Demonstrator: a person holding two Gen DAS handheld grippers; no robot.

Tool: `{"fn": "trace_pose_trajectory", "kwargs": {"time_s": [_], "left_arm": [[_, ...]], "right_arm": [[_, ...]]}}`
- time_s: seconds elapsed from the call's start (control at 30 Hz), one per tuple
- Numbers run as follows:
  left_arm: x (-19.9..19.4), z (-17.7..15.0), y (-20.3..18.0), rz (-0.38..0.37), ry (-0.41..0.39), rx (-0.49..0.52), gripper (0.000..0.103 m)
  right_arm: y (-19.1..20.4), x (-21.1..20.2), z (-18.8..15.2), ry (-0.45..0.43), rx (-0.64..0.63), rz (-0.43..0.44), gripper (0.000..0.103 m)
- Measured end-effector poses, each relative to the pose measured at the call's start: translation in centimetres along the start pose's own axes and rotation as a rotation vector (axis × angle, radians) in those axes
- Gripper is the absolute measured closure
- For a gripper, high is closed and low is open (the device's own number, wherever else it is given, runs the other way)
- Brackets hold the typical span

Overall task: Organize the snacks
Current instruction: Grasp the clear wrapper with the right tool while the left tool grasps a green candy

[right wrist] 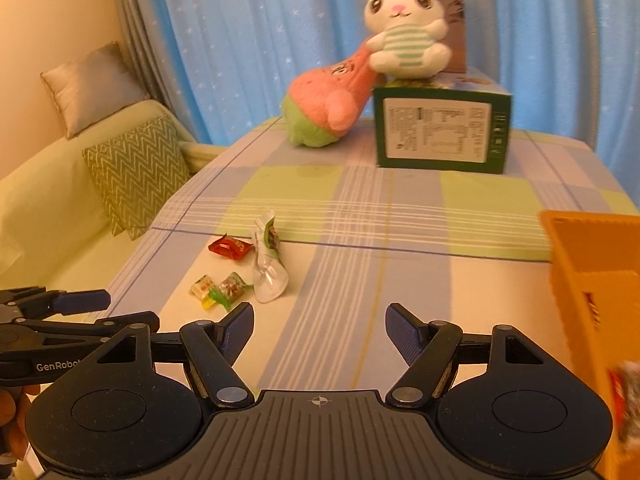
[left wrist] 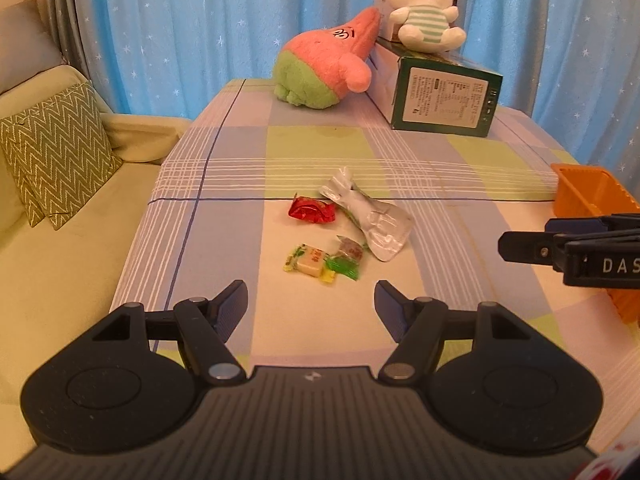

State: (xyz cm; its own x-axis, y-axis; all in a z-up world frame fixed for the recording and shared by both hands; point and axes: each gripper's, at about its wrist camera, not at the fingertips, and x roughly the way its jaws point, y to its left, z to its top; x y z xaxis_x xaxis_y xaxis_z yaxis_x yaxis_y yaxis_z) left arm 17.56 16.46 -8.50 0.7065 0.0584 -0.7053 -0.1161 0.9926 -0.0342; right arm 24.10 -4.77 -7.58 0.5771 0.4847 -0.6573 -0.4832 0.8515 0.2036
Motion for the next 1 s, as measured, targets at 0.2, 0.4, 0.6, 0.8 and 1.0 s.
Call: {"fn": "trace_pose_trajectory", "kwargs": {"time_s": [0.2, 0.4, 0.6, 0.8, 1.0], "left_arm": [[3.0, 1.3, 1.7, 0.016, 0.002, -0.026, 0.037], [5.1, 2.1, 3.3, 0.033, -0.005, -0.077, 0.037], [5.9, 1.9, 4.0, 0.035, 0.013, -0.107, 0.037], [6.0, 1.8, 3.8, 0.04, 0.016, -0.1, 0.037], [6.3, 1.7, 3.2, 0.022, 0.023, -0.079, 0.037]], "right_arm": [[0.5, 4.8, 1.2, 0.018, -0.047, 0.044, 0.039], [1.3, 9.0, 2.2, 0.032, -0.09, 0.085, 0.046], [2.1, 12.2, 3.3, 0.038, -0.099, 0.109, 0.057], [2.7, 14.6, 3.3, 0.063, -0.147, 0.095, 0.064], [2.0, 15.2, 3.2, 0.065, -0.12, 0.114, 0.078]]}}
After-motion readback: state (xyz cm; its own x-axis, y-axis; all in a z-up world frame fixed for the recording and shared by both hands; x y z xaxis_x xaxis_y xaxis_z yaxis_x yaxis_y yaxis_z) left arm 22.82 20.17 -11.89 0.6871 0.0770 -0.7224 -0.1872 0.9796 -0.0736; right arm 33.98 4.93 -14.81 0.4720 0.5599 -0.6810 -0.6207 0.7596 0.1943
